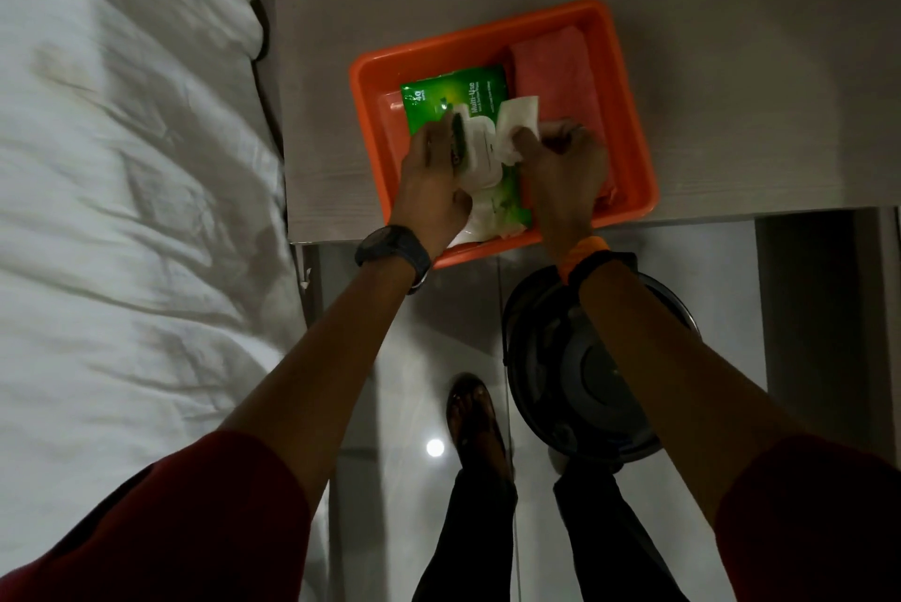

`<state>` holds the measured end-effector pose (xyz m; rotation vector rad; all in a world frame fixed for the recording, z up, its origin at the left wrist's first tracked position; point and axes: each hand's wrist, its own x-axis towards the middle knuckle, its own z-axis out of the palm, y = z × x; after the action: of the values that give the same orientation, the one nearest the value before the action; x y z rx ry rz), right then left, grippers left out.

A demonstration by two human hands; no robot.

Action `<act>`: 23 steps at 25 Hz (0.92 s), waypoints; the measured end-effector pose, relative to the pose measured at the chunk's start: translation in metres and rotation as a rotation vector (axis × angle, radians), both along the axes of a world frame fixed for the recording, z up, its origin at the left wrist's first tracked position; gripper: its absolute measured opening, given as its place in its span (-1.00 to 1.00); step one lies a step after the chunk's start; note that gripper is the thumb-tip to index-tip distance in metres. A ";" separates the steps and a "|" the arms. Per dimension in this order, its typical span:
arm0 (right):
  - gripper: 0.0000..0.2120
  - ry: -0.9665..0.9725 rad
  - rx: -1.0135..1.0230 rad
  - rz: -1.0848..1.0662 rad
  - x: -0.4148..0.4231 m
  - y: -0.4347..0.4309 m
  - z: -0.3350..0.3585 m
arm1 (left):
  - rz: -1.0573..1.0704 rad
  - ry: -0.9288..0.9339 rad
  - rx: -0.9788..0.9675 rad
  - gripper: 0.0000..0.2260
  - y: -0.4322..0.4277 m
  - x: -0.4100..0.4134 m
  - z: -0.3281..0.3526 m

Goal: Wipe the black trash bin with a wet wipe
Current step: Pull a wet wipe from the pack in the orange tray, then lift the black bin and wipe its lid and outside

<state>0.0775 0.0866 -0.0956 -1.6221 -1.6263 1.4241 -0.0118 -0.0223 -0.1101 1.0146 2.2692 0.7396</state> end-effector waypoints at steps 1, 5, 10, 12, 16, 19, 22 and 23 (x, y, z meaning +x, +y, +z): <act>-0.83 0.066 -0.030 -0.076 0.009 0.003 0.005 | -0.095 0.083 -0.090 -0.32 -0.001 0.003 -0.001; -0.73 0.181 -0.151 -0.130 0.042 0.007 0.016 | -0.277 0.406 -0.401 -0.46 0.006 0.019 0.002; -0.72 0.210 -0.268 -0.076 0.067 -0.002 0.023 | -0.435 0.601 -0.539 -0.76 0.034 0.020 0.020; -0.71 0.231 -0.284 -0.093 0.078 -0.006 0.029 | -0.549 0.618 -0.603 -0.76 0.047 0.021 0.025; -0.81 0.280 -0.331 -0.138 0.101 -0.007 0.055 | -0.605 0.453 -0.740 -0.66 0.064 0.019 0.044; -0.85 0.357 -0.394 -0.214 0.130 -0.006 0.070 | -0.330 0.166 -0.400 -0.69 0.055 0.045 0.049; -0.82 0.360 -0.358 -0.201 0.168 -0.007 0.066 | 0.101 -0.192 0.250 -0.80 0.034 0.118 0.052; -0.84 0.339 -0.324 -0.160 0.180 -0.010 0.062 | 0.144 -0.377 0.357 -0.85 0.028 0.140 0.056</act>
<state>0.2575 0.0767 -0.0335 -1.5283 -1.0968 1.8290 0.1281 0.0058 -0.0542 0.7837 1.9335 1.3130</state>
